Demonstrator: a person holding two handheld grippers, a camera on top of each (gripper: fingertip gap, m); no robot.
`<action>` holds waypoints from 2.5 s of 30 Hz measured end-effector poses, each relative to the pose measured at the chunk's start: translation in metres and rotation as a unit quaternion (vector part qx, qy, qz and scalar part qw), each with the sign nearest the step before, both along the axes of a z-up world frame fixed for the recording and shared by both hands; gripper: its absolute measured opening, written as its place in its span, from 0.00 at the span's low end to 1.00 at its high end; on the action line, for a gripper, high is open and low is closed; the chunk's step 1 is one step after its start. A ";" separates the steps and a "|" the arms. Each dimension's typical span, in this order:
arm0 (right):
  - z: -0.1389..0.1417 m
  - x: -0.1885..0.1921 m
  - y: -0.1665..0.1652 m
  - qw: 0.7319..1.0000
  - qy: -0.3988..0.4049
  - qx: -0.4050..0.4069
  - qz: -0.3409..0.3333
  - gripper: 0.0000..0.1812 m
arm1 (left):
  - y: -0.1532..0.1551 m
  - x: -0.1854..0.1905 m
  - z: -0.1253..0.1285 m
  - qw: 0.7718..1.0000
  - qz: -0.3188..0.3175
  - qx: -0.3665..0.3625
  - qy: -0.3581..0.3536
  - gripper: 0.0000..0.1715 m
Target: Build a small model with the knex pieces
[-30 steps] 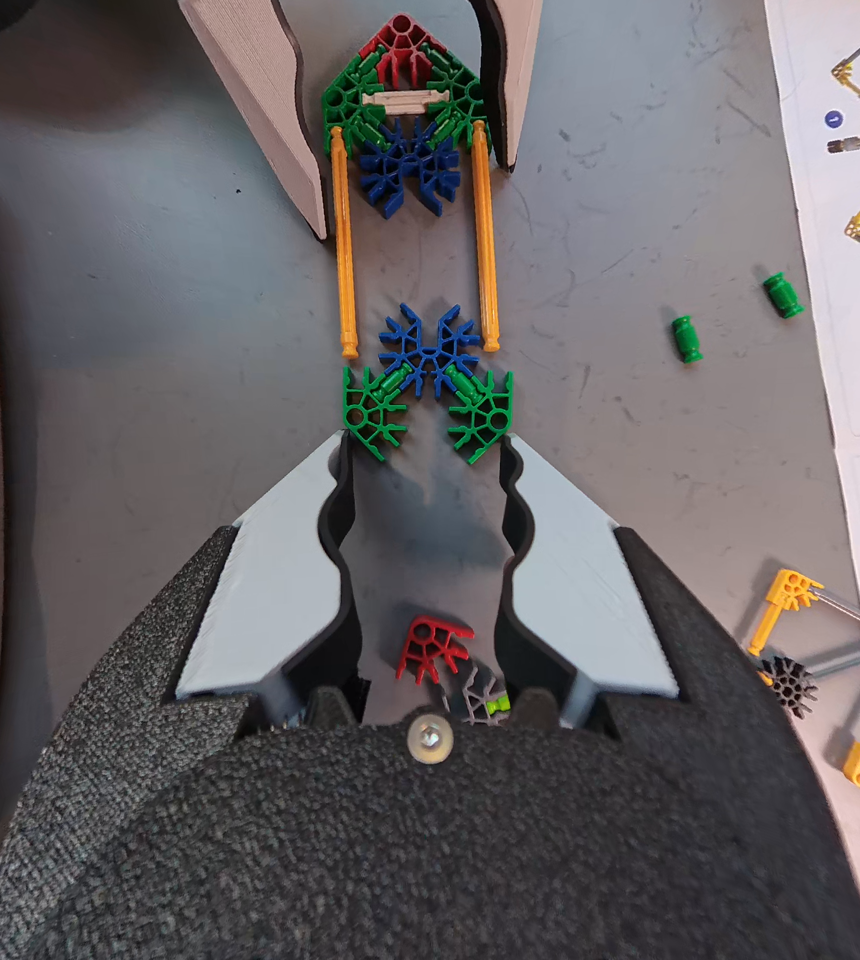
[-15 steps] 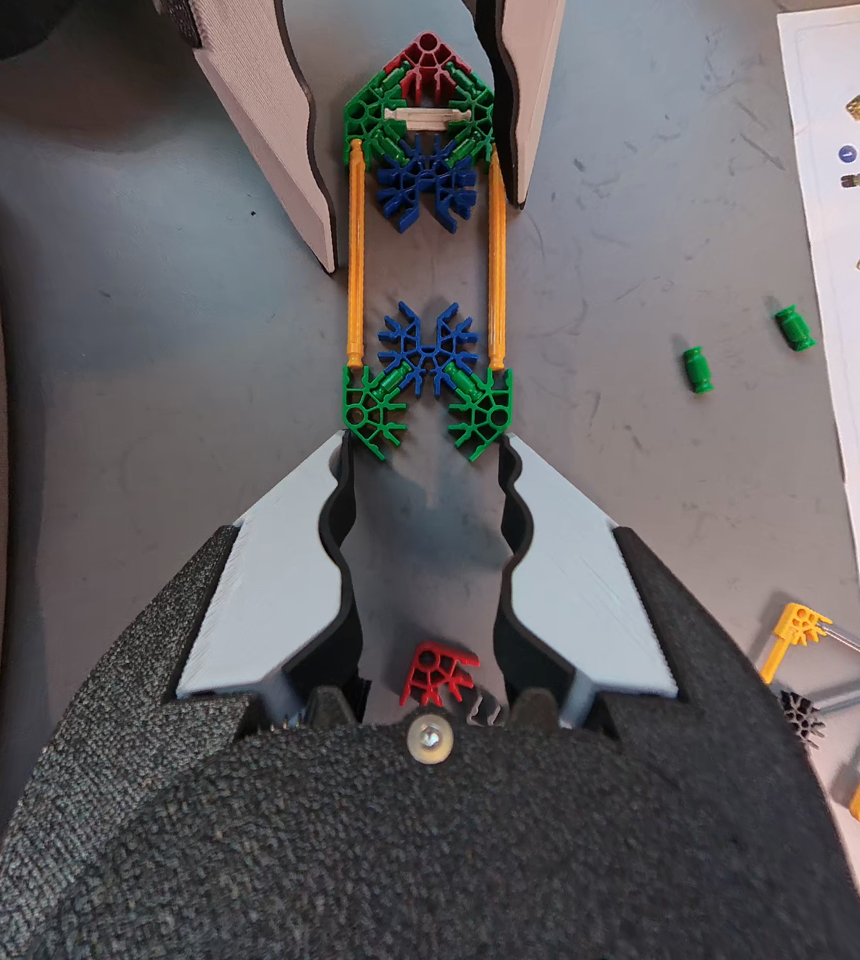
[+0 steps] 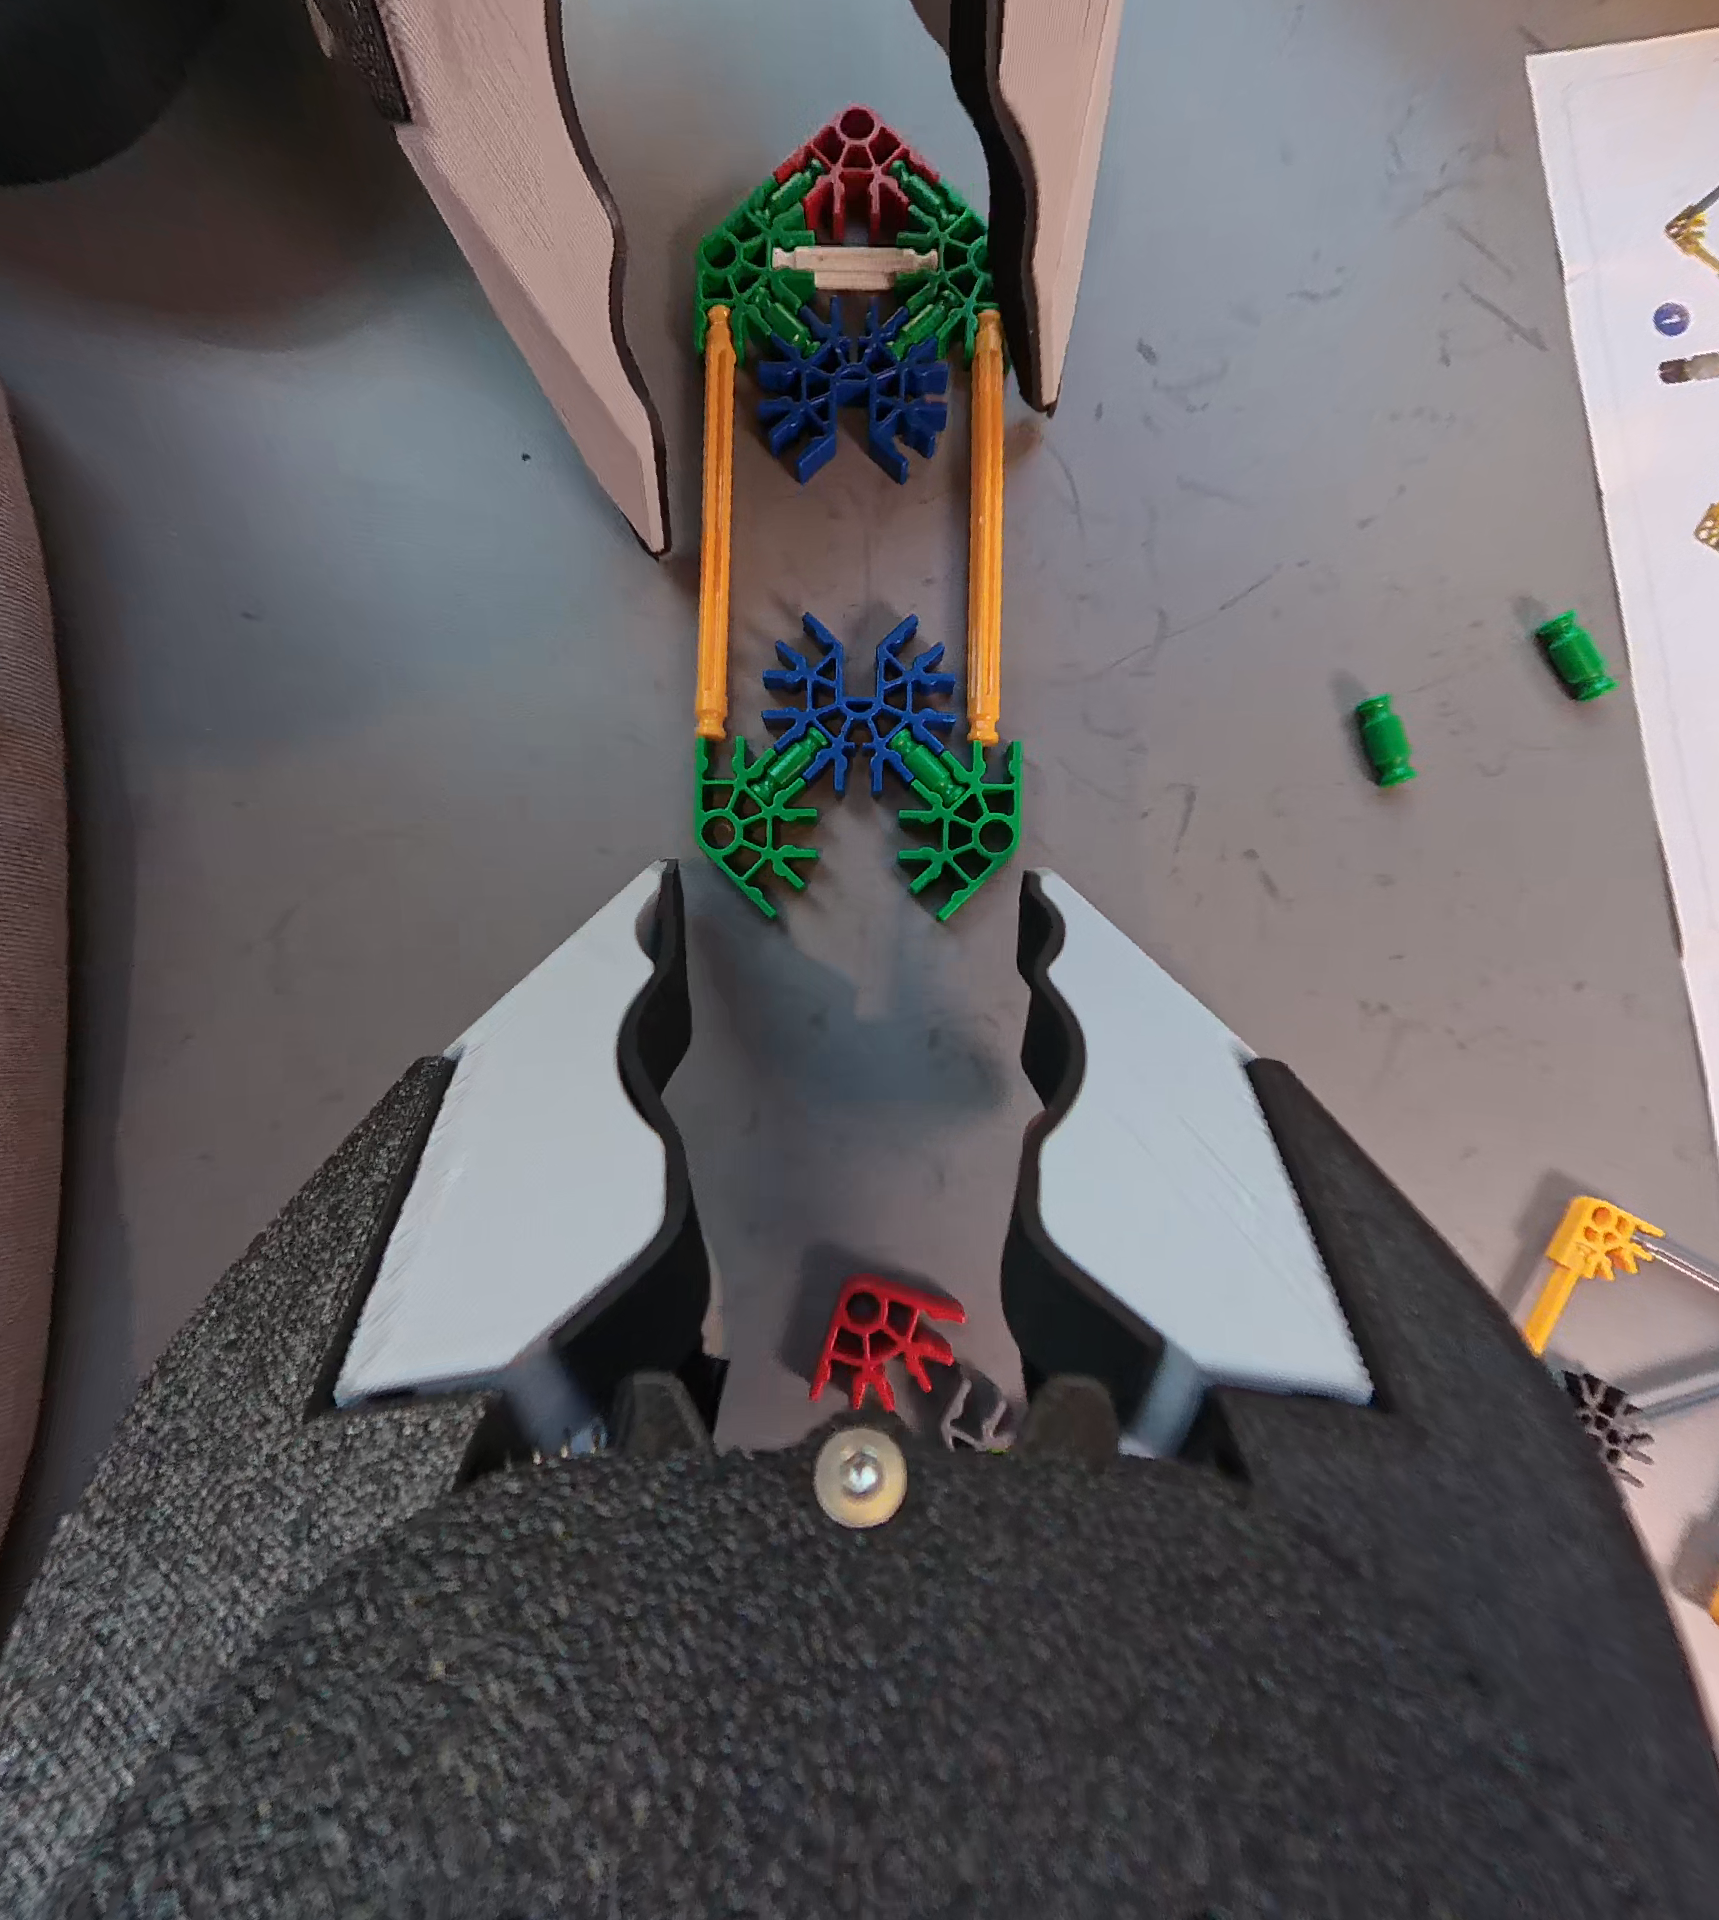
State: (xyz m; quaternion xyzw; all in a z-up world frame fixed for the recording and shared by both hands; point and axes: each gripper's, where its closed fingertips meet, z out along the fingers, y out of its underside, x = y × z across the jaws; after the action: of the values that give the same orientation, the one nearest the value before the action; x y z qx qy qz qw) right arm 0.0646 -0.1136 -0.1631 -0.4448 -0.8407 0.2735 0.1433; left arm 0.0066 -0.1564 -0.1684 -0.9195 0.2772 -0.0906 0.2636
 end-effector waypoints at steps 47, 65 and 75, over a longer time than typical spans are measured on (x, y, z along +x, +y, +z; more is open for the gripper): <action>0.011 0.060 0.039 0.999 0.041 0.006 -0.009 0.13 | 0.045 0.068 0.068 0.955 -0.021 0.185 -0.232 0.26; 0.078 0.025 0.006 0.960 0.278 0.002 0.022 0.08 | 0.042 0.091 0.074 0.883 0.025 0.025 -0.468 0.03; 0.041 -0.037 0.069 0.982 0.169 0.006 -0.086 0.10 | 0.010 0.083 0.010 0.978 -0.043 -0.035 -0.200 0.05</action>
State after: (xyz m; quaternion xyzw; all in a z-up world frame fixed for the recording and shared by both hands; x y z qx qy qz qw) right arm 0.0279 -0.0447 -0.1220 -0.4614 -0.7648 0.3262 0.3095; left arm 0.0898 -0.1468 -0.1582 -0.8785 0.2550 -0.2938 0.2774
